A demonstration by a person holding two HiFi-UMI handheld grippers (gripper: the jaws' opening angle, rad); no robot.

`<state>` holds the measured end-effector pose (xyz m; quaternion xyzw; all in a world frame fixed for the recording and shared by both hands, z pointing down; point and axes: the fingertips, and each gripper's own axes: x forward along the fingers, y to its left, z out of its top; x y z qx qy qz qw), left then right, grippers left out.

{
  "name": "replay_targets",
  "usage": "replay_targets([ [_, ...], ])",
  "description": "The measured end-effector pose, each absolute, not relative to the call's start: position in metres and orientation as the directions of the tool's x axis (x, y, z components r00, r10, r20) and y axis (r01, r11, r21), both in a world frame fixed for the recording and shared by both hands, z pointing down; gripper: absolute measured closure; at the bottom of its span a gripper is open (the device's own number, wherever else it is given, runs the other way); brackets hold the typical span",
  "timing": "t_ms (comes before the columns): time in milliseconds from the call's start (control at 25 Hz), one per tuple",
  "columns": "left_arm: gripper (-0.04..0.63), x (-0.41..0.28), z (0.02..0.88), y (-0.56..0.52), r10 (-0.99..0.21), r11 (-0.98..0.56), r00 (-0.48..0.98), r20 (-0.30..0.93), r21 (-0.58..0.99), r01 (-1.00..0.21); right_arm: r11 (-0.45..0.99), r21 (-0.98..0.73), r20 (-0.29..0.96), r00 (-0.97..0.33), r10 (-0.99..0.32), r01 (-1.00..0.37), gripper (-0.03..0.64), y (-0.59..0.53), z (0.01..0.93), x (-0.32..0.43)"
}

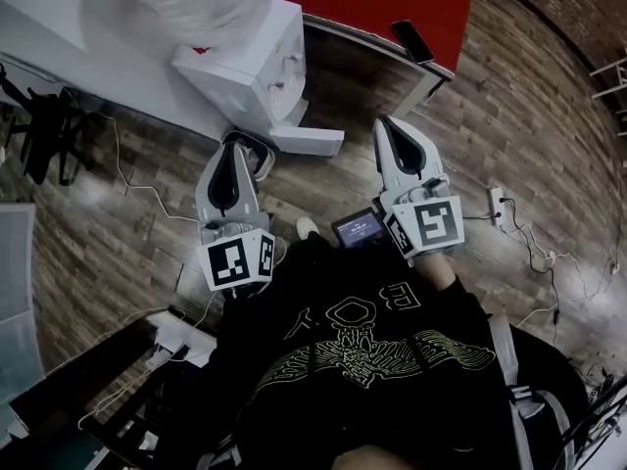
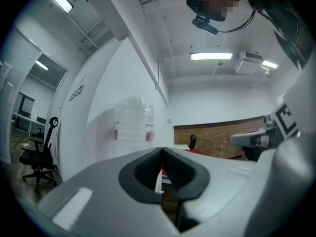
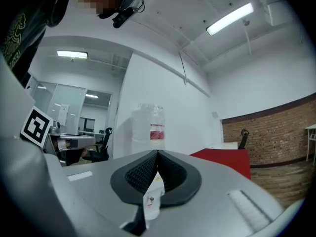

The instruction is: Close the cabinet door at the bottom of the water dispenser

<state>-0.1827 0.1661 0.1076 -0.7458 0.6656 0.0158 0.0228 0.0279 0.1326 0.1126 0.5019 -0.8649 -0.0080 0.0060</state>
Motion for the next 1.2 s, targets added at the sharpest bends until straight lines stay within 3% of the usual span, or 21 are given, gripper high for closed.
replay_targets([
  [240, 0.589, -0.193, 0.116, 0.151, -0.987, -0.163, 0.162, -0.005, 0.038, -0.986, 0.475, 0.08, -0.011, -0.477, -0.879, -0.877, 0.62, 0.108, 0.101, 0.011],
  [800, 0.588, -0.187, 0.123, 0.086, -0.999, -0.043, 0.043, -0.014, -0.047, -0.998, 0.573, 0.119, 0.046, -0.572, -0.819, -0.811, 0.62, 0.048, 0.118, -0.001],
  [1200, 0.588, -0.17, 0.133, 0.05, -0.998, -0.056, 0.055, 0.014, -0.033, -0.998, 0.57, 0.128, 0.059, -0.568, -0.821, -0.812, 0.62, 0.016, 0.142, 0.02],
])
